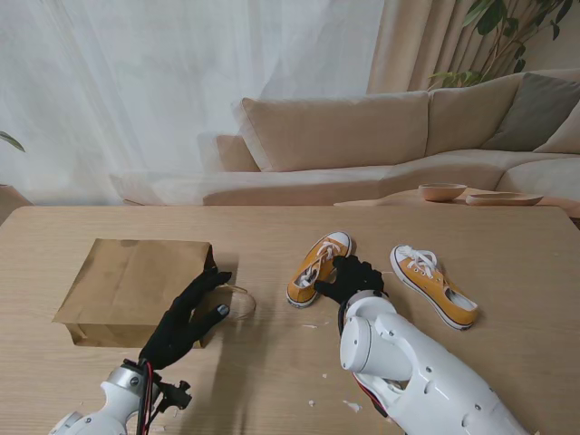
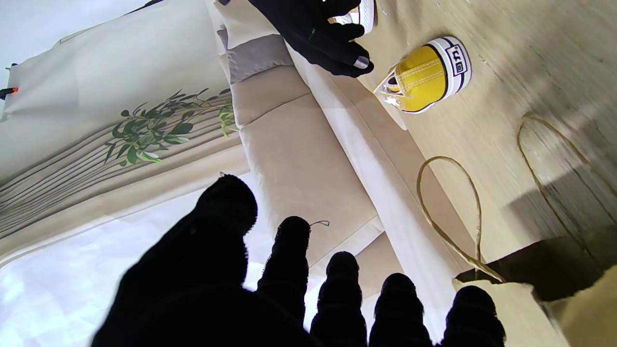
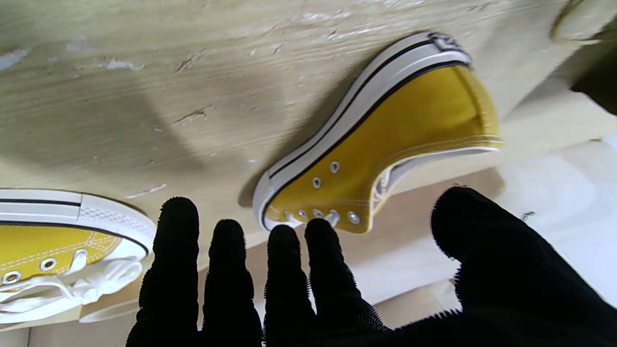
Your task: Bag the shoes
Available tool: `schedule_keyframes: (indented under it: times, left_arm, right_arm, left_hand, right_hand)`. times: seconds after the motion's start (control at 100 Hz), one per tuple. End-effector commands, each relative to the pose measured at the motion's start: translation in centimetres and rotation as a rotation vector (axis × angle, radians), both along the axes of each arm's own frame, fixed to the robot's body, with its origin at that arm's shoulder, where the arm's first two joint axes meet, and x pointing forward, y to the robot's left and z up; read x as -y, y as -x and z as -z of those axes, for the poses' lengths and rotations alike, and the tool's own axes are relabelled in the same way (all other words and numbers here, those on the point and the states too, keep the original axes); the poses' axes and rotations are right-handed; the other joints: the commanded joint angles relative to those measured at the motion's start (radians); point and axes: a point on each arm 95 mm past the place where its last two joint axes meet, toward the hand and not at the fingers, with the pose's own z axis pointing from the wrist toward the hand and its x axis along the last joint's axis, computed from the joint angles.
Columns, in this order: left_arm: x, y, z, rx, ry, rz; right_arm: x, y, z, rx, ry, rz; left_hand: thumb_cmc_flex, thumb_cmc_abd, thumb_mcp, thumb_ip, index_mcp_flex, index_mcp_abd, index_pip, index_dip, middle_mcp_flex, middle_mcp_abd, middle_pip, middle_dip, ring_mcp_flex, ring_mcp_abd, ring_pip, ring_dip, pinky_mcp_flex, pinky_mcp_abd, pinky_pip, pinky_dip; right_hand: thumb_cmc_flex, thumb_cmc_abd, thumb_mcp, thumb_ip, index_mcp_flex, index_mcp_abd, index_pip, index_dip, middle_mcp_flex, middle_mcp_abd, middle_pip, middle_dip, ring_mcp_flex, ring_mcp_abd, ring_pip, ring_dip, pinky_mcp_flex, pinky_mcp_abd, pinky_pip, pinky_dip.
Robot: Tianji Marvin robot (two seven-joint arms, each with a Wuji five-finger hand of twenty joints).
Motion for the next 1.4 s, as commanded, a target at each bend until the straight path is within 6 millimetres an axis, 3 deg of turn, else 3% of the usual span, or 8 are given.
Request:
schedule_keyframes:
  times: [0.0,0.35,0.77,0.94,1.05,1.17,1.27,1.39]
  left_arm:
    - [0.1,0.1,-0.1,-0.007,0.003,0.012]
    - [-0.2,-0.1,-0.2,-0.007,0.003,0.005]
    - [-0.4,-0.2,-0.3,-0.005,0.001,0.003]
    - [-0.4,-0.2,-0.2,-0.006,-0.004,0.005]
    - [-0.4,-0.2,-0.2,-0.007,-0.009,0.008]
    - [-0.4,-0.2,-0.1,-0.007,-0.012,0.01]
    - [-0.5,-0.2,-0.1,-0.006,-0.015,0.013]
    - [-0.5,-0.2,-0.1,-0.006,-0.013,0.013]
  right_arm:
    - [-0.4,-0.6,-0.1,-0.011,-0.001,0.005]
    - [-1.3,-3.4,0.9,-0.02,0.049,0.035]
    - [-1.6,-4.4,2.3,-0.054,0.158,0.01]
    - [-1.1,-4.3,2.3,-0.061,0.207,0.0]
    - [-0.9,-4.4,2.2,-0.051,0.237,0.006]
    - [-0.7,-4.7,2.3,-0.048,0.241,0.017]
    - [-0.5,-4.9,2.3,-0.028,0.241,0.024]
    - [0.0,-5.3,2.3,-0.019,0.219,0.02]
  left_hand:
    - [0.019,0.005,0.005,0.0,0.006,-0.02,0.008,0.008,-0.007,-0.016,0.016,0.007,-0.011,-0.029,-0.008,0.008,0.005,-0.038,-0.014,0.0]
    - [0.024,0.001,0.009,0.001,0.008,-0.018,0.009,0.009,-0.008,-0.01,0.015,0.006,-0.011,-0.027,-0.009,0.005,0.006,-0.038,-0.016,-0.001]
    - [0.031,-0.005,0.015,0.004,0.007,-0.015,0.01,0.009,-0.009,-0.008,0.014,0.007,-0.011,-0.025,-0.008,0.005,0.006,-0.037,-0.015,0.0]
    - [0.031,-0.007,0.017,0.004,0.007,-0.017,0.01,0.01,-0.009,-0.009,0.013,0.007,-0.011,-0.026,-0.008,0.005,0.006,-0.036,-0.015,0.0]
    - [0.031,-0.008,0.019,0.005,0.005,-0.015,0.009,0.01,-0.01,-0.008,0.012,0.007,-0.012,-0.024,-0.009,0.004,0.006,-0.036,-0.015,0.0]
    - [0.031,-0.01,0.021,0.005,0.003,-0.015,0.008,0.01,-0.011,-0.01,0.011,0.008,-0.012,-0.026,-0.009,0.004,0.005,-0.036,-0.015,0.0]
    - [0.028,-0.01,0.022,0.005,0.003,-0.017,0.008,0.01,-0.011,-0.01,0.01,0.008,-0.012,-0.026,-0.009,0.003,0.005,-0.036,-0.015,0.0]
    - [0.028,-0.011,0.024,0.005,0.003,-0.018,0.008,0.01,-0.012,-0.012,0.009,0.008,-0.011,-0.026,-0.009,0.003,0.005,-0.036,-0.016,-0.001]
  right_hand:
    - [-0.054,0.005,-0.019,-0.051,-0.042,0.043,-0.011,-0.017,-0.026,0.027,-0.06,-0.02,-0.041,0.017,-0.017,-0.016,-0.015,0.003,-0.025,-0.014]
    - [-0.079,-0.018,-0.01,-0.059,-0.122,0.09,-0.061,-0.012,-0.034,0.053,-0.286,-0.107,-0.053,0.022,-0.12,-0.071,-0.041,-0.001,-0.094,-0.014]
    - [0.067,-0.123,0.034,-0.044,-0.135,0.074,-0.066,0.021,-0.029,0.032,-0.297,-0.107,-0.048,-0.001,-0.09,-0.054,-0.024,-0.012,-0.098,-0.002]
    - [0.048,-0.212,0.285,-0.046,-0.077,0.054,0.042,0.149,-0.023,0.017,-0.037,0.009,-0.043,-0.022,0.019,0.0,-0.005,-0.024,-0.078,0.016]
    - [-0.005,-0.199,0.273,-0.064,-0.024,0.032,0.269,0.279,-0.033,-0.005,0.286,0.127,-0.009,-0.021,0.102,0.041,0.011,-0.026,-0.031,0.021]
    - [0.061,-0.173,0.296,-0.051,0.05,-0.011,0.42,0.33,-0.037,-0.035,0.471,0.221,0.048,-0.016,0.154,0.067,0.034,-0.027,0.016,0.017]
    - [0.138,-0.172,0.382,-0.049,0.189,-0.067,0.431,0.263,0.029,-0.054,0.465,0.243,0.106,-0.017,0.172,0.081,0.056,-0.025,0.06,0.007]
    - [0.274,-0.22,0.407,-0.125,0.304,-0.153,0.426,-0.042,0.106,-0.086,0.42,0.215,0.155,-0.025,0.18,0.091,0.065,-0.03,0.084,-0.019]
